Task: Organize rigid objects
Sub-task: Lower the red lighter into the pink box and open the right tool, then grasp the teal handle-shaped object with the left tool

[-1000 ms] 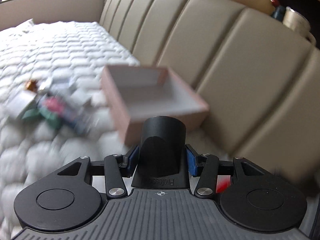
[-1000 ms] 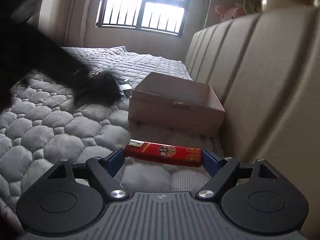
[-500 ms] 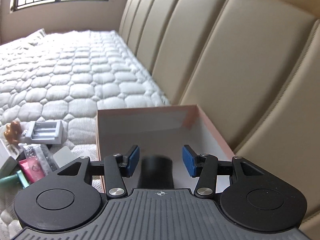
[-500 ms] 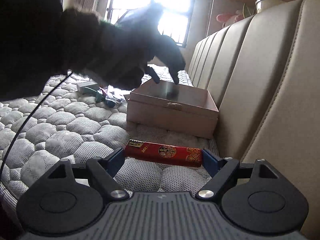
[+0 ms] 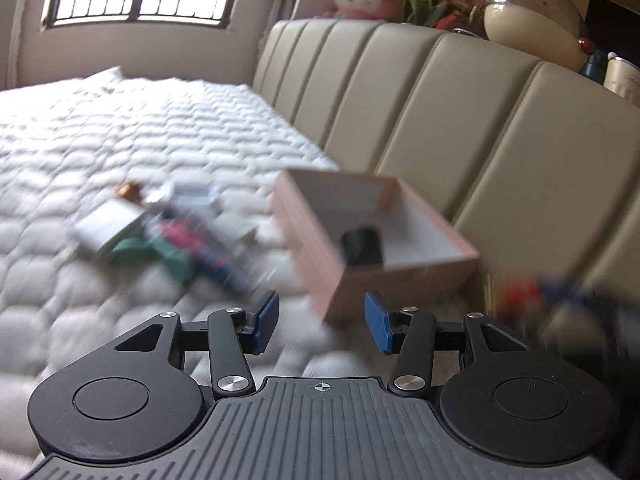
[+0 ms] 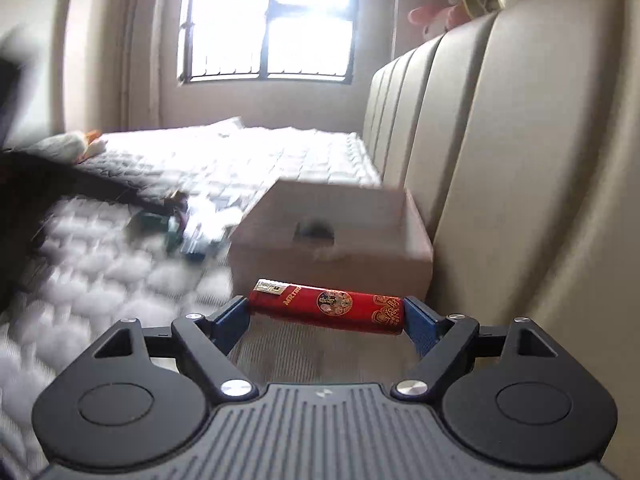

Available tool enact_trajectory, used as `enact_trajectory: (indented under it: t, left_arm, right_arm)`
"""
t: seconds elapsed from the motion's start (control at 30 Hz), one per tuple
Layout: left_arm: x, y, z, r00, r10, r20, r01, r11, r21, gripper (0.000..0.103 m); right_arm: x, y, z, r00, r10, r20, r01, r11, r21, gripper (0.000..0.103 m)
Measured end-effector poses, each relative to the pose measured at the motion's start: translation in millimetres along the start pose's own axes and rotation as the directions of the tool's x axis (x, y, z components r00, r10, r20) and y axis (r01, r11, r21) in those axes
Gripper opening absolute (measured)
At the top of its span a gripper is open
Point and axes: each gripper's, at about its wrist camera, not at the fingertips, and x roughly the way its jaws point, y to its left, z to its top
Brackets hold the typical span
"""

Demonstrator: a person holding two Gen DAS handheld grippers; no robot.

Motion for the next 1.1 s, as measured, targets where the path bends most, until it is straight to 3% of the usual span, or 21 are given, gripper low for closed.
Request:
enact_trajectory:
  t: [0.23, 0.37, 0.5, 0.7, 0.9, 1.1]
  left_arm:
    - [-38.6, 43.2, -38.3, 0.998, 0.038, -0.053, -0.042, 0.996, -0.082, 0.052]
    - [-42.8, 65.0, -43.3, 0.995, 0.090, -0.047, -0.095, 0.988, -0.118, 0.052]
    - [-41.6, 76.4, -41.6, 0.991, 0.127, -0.029, -0.130, 0.983, -0.126, 0.052]
    - [-28.0, 86.2, -30.3, 0.985, 0.173, 0.016, -0.170, 0.980, -0.105, 0.052]
    - [-19.7, 100.1, -8.1, 0.974, 0.215, 0.072, -0.211, 0.976, -0.057, 0.052]
    - [-9.7, 130.5, 21.5, 0.968, 0.248, 0.044, -0.246, 0.968, -0.040, 0.052]
  right_arm:
    - [87.4, -5.2, 95.7, 0.999, -0.053, -0.006, 0.053, 0.993, 0.102, 0.084]
    - [119.1, -4.4, 112.6, 0.992, -0.101, -0.072, 0.109, 0.987, 0.121, 0.090]
    - [100.3, 5.1, 97.7, 0.995, -0.101, -0.016, 0.102, 0.990, 0.093, 0.100]
    - [48.5, 22.7, 45.4, 0.998, -0.057, 0.024, 0.055, 0.996, 0.074, 0.100]
    - [17.5, 29.8, -19.8, 0.999, -0.016, -0.044, 0.018, 0.999, 0.036, 0.100]
    - [12.5, 35.9, -46.6, 0.994, 0.019, -0.106, -0.014, 0.999, 0.047, 0.100]
